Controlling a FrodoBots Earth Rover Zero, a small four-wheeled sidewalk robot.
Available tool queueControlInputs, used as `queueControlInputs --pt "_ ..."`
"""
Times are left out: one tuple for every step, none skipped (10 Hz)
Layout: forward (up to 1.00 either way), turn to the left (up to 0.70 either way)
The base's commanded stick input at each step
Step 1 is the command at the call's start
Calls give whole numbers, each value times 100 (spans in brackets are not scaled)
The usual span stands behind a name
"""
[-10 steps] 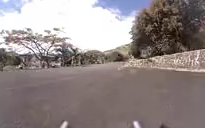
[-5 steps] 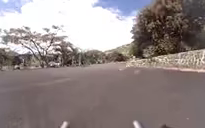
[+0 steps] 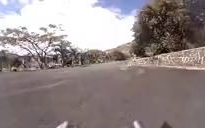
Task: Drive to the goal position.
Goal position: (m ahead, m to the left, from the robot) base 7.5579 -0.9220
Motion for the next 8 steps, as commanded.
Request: queueControlInputs --pt "85 0" --pt "85 0" --pt "85 0" --pt "85 0" --pt "85 0" --pt "85 0" --pt "85 0" --pt "85 0"
